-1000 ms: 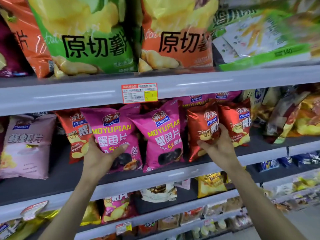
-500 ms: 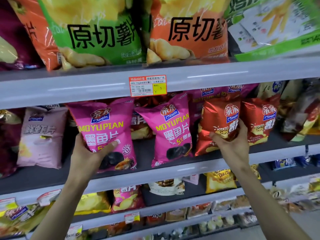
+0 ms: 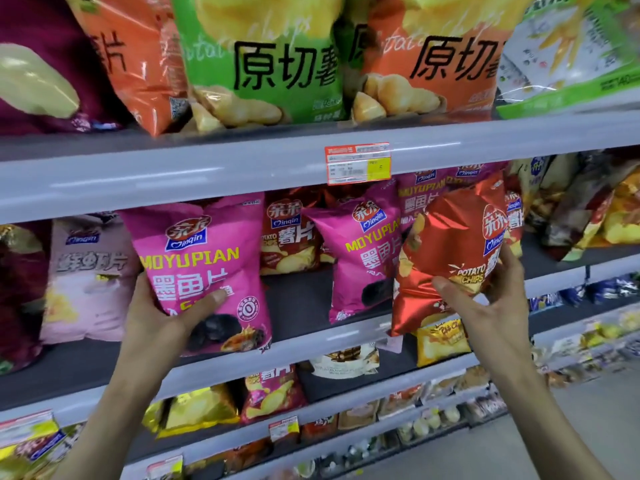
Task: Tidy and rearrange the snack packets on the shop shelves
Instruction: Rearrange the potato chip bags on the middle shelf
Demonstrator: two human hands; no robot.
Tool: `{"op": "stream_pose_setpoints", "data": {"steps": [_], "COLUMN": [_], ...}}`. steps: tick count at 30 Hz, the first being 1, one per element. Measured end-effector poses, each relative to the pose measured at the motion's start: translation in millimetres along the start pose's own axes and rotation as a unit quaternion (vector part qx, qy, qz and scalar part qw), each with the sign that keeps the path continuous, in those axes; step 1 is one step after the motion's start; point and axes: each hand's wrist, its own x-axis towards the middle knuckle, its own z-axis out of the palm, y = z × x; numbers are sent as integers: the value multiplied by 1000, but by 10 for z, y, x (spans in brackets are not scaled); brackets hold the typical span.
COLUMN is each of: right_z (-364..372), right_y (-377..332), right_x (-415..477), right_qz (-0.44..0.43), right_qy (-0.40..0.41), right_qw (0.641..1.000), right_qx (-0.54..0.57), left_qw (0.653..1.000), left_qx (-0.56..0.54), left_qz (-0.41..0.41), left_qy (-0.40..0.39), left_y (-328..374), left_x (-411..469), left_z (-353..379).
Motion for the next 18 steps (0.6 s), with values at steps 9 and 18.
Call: {"op": "stream_pose_setpoints", "data": {"steps": [9, 18], "right_z": [965, 2304], "right_y": [-324, -178], "right_x": [-820, -838], "right_qz": [50, 28], "right_qy": [-50, 27], "right_qw": [997, 995], "right_qx": [7, -95], "left_qw": [998, 997], "left_qx": [-30, -63], "left_qz": [-39, -37], "left_qy": [-51, 0], "left_y": [-30, -83], "left_x": [-188, -320], "left_z": [-484, -994]}}
